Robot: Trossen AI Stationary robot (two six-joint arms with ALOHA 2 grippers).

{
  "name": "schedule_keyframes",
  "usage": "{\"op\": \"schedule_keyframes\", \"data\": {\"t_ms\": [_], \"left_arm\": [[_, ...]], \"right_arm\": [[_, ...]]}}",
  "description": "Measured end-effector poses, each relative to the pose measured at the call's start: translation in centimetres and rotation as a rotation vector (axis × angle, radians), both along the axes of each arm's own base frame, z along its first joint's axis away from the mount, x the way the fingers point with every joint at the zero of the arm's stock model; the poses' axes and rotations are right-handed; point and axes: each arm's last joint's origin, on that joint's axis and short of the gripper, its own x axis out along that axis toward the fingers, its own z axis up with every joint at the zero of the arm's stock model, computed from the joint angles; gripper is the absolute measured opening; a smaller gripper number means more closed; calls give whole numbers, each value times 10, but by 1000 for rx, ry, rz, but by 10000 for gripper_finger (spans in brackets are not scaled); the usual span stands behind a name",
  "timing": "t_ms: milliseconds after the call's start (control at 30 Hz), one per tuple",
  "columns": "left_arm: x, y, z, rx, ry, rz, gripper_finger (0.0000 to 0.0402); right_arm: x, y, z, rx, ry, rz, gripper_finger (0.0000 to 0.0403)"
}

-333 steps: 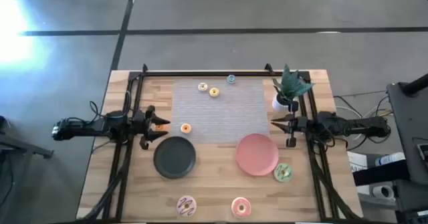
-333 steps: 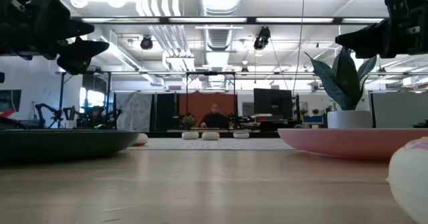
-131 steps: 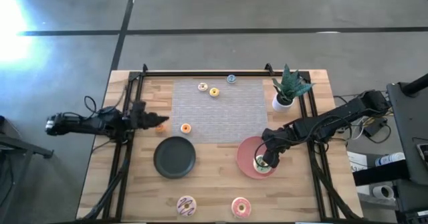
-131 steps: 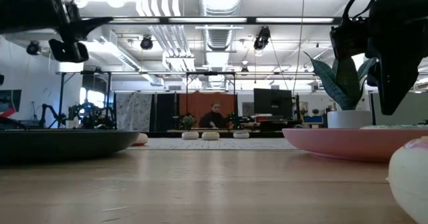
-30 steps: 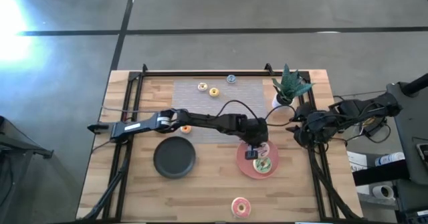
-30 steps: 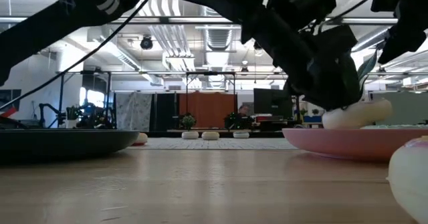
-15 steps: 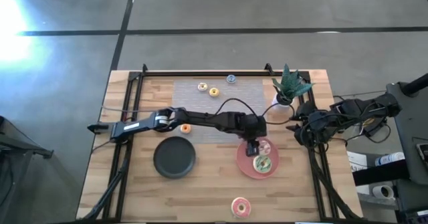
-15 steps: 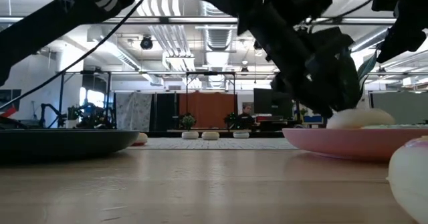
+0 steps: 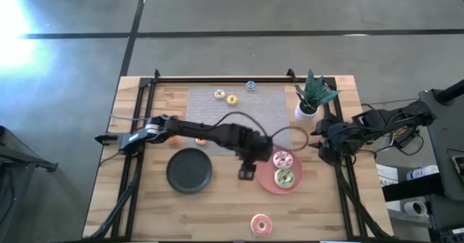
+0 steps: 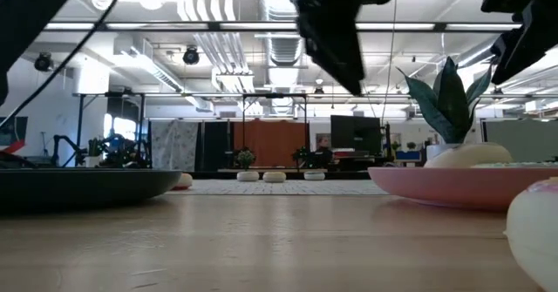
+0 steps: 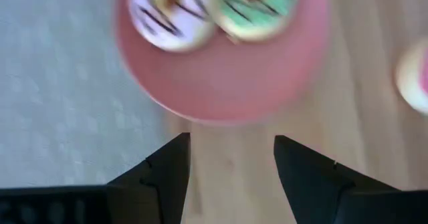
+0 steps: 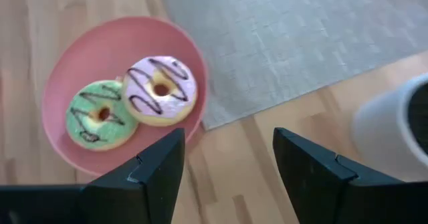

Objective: Pick & Place donuts
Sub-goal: Put the large pink donut on the pink plate

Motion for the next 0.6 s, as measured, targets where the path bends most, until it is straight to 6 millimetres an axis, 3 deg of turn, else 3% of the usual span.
{"op": "schedule_keyframes", "data": {"t_ms": [233,367,600], "left_arm": [[-41,-38,-18,-72,10,30,190],[-70,-54,-30,-100,59,192,190],[-127,-76,-27,-86,-20,351,190]], "right_arm": [[30,12,-4,86,-12,66,219],[55,23,-8,177,-30,153,219],[92,41,-14,171,8,292,219]]}}
